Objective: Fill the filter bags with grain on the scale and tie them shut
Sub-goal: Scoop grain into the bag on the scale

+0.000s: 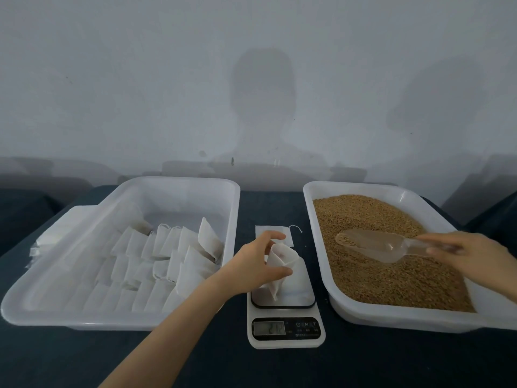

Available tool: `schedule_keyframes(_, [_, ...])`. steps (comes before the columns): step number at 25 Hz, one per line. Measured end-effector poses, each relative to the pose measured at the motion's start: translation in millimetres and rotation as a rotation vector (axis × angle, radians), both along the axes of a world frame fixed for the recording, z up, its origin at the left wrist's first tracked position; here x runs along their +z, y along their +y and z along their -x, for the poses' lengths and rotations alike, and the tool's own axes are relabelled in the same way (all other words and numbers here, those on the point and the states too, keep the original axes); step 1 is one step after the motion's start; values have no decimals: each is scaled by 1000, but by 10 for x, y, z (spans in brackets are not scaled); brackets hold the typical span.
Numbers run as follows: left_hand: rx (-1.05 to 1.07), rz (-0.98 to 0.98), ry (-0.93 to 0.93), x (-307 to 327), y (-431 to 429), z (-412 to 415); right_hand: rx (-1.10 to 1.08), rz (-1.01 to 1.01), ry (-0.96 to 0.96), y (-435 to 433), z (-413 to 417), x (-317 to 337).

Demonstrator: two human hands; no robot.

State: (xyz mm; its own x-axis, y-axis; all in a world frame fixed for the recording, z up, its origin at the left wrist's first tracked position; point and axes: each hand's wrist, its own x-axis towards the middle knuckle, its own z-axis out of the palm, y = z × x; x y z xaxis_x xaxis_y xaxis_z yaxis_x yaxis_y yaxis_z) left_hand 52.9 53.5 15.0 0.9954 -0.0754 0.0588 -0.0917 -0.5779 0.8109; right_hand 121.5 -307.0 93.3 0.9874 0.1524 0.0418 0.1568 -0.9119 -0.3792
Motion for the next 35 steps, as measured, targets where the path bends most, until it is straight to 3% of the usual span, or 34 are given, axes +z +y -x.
schedule_keyframes(11, [-16, 7, -4, -5, 1, -8, 353, 99, -89, 816, 177, 525])
schedule_keyframes(16, [-22, 12, -1, -19, 0, -6, 375, 321, -249, 963, 150, 585])
schedule_keyframes(22, [-24, 20, -12, -24, 8, -14, 395, 358, -293, 1048, 172, 612])
schedule_keyframes(28, [-21, 30, -20, -24, 8, -14, 374, 280, -158, 967, 171, 525])
schedule_keyframes(35, [-3, -17, 0, 48, -14, 5, 267, -108, 108, 624, 153, 164])
